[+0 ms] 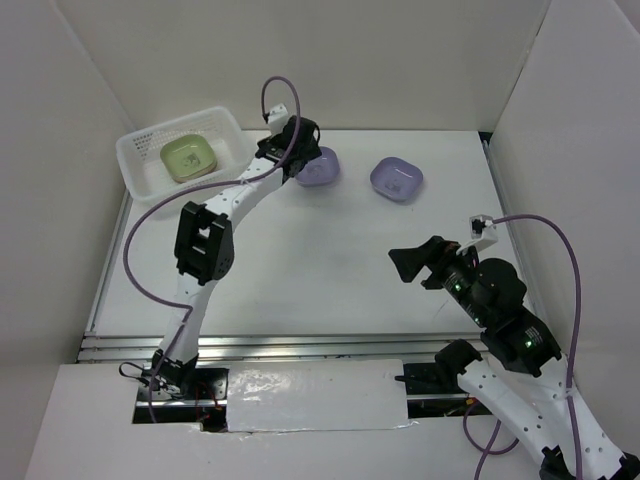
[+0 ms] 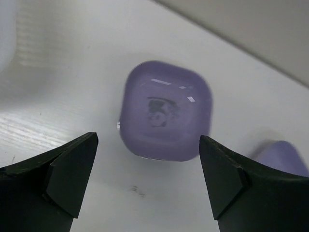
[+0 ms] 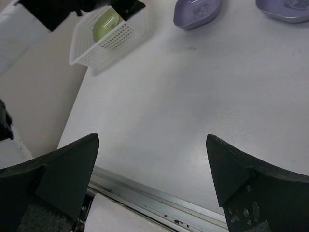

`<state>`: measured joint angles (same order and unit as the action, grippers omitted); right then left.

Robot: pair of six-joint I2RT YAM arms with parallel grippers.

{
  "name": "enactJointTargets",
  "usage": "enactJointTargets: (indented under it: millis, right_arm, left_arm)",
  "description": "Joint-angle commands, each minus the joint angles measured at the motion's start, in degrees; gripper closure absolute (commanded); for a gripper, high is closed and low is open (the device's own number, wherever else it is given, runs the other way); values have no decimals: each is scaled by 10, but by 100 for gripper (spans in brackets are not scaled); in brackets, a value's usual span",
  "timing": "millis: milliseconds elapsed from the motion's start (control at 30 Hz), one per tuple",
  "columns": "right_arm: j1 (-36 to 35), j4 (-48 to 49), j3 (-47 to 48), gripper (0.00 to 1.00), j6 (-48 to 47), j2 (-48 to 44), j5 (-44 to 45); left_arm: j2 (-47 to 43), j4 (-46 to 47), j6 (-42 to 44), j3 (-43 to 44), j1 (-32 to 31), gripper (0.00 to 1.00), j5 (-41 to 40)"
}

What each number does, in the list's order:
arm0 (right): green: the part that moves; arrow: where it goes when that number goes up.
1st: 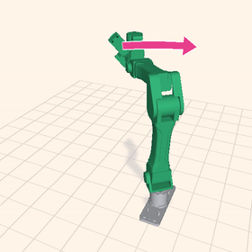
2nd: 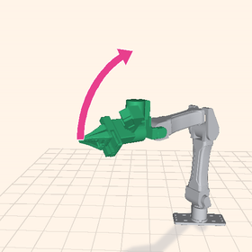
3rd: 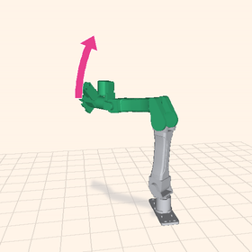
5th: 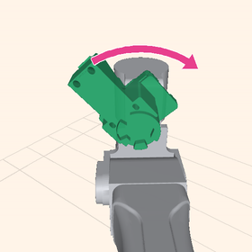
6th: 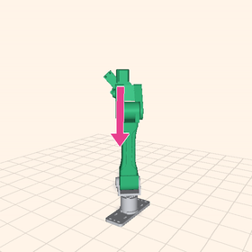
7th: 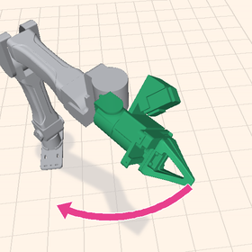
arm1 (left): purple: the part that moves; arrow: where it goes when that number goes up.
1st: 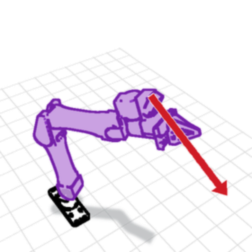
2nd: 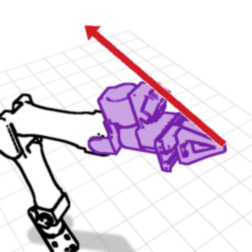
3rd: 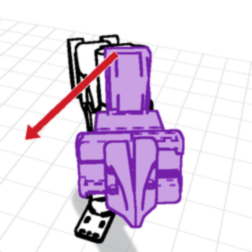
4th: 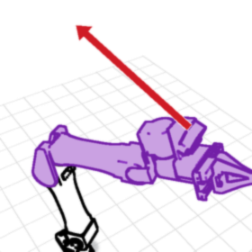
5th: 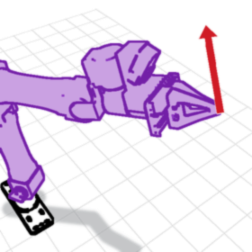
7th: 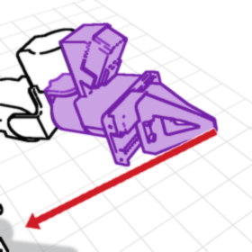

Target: Place the plates into the plastic bin on the countertop

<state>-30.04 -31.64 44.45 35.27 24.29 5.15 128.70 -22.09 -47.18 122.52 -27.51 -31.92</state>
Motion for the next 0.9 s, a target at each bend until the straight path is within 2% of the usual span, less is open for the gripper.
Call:
enactJointTargets:
  millis: [0, 233, 333, 367, 433, 533, 700, 733, 800, 833, 867]
  right_arm:
    - [3, -10, 6, 0, -9, -8, 11]
    - [2, 7, -20, 0, 2, -18, -34]
    - [2, 11, -23, 0, 2, -13, -37]
    - [2, 11, -21, 0, 0, -11, -36]
    - [4, 11, -18, 0, -1, -11, -35]
    - [2, 12, -15, 0, -1, -10, -33]
    - [2, 11, -5, 0, -2, -3, -31]
    - [2, 10, -3, 0, -2, -3, -30]
    - [2, 10, 1, 0, -2, -3, -29]
    - [2, 9, 2, 0, -2, -4, -28]
    - [2, 7, 6, 0, -4, -4, -27]
  left_arm:
    - [34, -13, -19, 4, 11, 1, -40]
    - [106, 26, -13, 26, 31, 6, -21]
    - [132, 30, -21, 30, 39, 14, -1]
    - [139, 32, -23, 31, 40, 19, 5]
    - [155, 32, -20, 35, 40, 23, 14]
    - [168, 40, -18, 39, 44, 41, 33]
    - [164, 69, -5, 39, 54, 48, 79]
    - [164, 68, -5, 44, 57, 61, 85]
    - [157, 80, 4, 40, 62, 78, 105]
    - [146, 85, 5, 37, 64, 97, 109]
    - [139, 92, 10, 32, 65, 100, 114]
